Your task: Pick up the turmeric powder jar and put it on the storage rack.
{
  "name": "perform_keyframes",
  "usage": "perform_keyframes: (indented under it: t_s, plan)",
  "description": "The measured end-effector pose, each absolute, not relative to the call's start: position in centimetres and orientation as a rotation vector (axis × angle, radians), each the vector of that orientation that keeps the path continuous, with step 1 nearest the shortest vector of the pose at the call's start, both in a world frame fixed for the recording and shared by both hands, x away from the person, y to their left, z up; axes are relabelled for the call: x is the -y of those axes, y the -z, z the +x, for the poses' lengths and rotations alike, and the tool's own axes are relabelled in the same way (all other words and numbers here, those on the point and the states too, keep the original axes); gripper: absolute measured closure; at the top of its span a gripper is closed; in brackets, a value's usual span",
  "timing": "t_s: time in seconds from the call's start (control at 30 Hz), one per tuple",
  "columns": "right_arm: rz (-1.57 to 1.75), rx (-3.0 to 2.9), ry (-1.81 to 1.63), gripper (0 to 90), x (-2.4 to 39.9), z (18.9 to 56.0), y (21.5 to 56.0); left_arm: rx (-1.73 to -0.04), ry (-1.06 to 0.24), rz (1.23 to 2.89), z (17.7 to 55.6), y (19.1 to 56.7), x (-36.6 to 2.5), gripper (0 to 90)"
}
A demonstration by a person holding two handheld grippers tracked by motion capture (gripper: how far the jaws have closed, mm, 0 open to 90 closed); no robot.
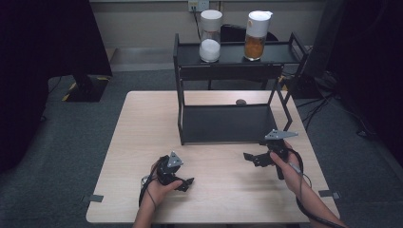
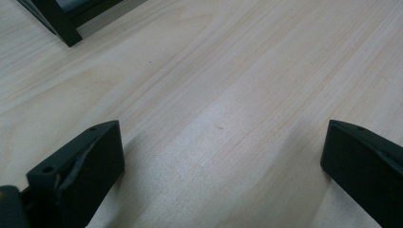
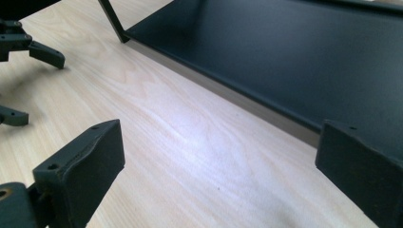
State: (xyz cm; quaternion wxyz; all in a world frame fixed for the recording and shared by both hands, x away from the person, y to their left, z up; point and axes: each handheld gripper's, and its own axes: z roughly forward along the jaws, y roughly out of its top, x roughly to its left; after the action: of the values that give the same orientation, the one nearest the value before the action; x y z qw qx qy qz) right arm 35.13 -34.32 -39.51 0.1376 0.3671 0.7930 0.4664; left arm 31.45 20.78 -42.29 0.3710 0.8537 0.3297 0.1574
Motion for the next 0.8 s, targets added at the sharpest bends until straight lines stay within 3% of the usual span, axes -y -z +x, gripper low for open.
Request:
perform_keyframes:
  t_s: [0.8]
  plan:
    - [1.032, -2.308, -1.286, 1.5, 36.3, 32.6, 41.3, -0.846, -0.404, 2.189, 31.4, 42.3, -20.8, 0.0]
